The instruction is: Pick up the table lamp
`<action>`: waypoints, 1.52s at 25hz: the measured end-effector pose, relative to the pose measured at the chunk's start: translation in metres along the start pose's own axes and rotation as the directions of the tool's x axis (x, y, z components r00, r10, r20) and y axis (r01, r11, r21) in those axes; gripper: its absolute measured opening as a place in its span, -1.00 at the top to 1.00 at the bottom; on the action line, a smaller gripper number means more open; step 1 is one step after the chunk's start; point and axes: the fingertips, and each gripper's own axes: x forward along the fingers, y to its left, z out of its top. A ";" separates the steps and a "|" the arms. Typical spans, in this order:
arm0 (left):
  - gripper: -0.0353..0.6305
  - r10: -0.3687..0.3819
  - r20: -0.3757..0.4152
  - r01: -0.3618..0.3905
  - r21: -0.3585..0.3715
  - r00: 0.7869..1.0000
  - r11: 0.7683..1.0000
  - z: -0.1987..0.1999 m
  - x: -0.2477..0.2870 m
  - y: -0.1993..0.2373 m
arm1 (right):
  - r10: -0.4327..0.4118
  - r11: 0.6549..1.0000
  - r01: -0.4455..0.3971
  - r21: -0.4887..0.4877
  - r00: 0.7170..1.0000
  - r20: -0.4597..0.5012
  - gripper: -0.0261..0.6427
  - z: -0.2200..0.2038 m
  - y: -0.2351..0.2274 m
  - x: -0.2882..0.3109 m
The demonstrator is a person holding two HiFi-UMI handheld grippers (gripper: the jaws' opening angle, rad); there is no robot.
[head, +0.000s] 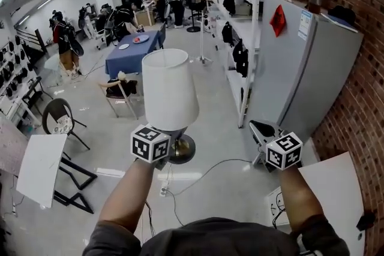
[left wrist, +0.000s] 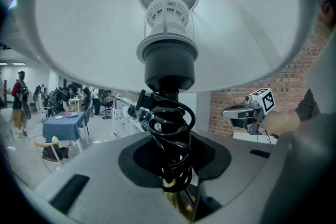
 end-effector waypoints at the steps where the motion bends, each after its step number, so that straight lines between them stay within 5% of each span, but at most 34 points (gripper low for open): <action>1: 0.56 0.013 0.000 -0.013 -0.003 1.000 1.000 0.001 -0.010 0.006 | 0.011 1.000 -0.011 -0.001 1.000 0.000 0.94 0.004 0.006 0.007; 17: 0.56 0.088 0.035 -0.086 -0.038 0.996 0.996 0.014 -0.095 0.040 | 0.085 0.995 -0.086 -0.049 0.996 -0.019 0.94 0.031 0.054 0.051; 38: 0.56 0.048 0.054 -0.046 -0.037 0.997 0.998 0.023 -0.078 0.035 | 0.052 0.997 -0.053 -0.058 0.998 -0.028 0.94 0.034 0.044 0.042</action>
